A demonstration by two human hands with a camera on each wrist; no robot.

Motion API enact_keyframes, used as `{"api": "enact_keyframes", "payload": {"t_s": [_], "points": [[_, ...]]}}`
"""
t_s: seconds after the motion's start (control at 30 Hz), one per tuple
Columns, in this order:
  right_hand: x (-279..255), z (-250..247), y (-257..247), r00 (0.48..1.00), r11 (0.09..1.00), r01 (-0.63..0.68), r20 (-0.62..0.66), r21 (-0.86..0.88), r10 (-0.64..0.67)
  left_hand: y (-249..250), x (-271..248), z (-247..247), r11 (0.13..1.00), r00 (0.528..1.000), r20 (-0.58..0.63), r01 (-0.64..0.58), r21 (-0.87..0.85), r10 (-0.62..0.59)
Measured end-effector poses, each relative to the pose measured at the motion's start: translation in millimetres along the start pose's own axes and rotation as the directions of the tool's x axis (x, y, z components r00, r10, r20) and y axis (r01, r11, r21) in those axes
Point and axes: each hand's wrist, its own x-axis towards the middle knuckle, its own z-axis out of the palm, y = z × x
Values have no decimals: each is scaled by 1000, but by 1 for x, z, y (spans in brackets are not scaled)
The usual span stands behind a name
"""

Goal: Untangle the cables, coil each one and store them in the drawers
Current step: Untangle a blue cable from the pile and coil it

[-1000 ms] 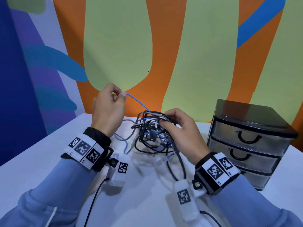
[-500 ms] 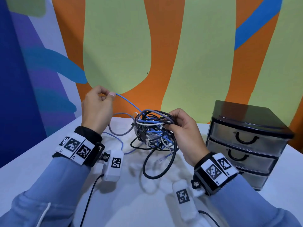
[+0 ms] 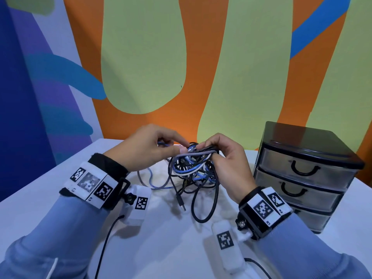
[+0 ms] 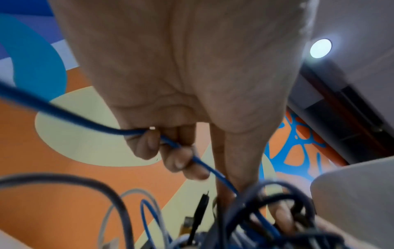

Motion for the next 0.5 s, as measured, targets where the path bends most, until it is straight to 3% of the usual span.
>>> {"api": "enact_keyframes", "payload": {"t_s": [0.17,0.3,0.5], "points": [[-1,-2,1,999,998,46,23,-49,-45,4,-4,-6,998,999,-23,-24,-51,23],[0,-1,0,982,984,137,146,-116,-119,5,2,2,997,973,-224,-63,-42,52],[2,2,0,945,939,261,257,-226,-201,5,9,11,994,867,-497,-71,-83,20]]}}
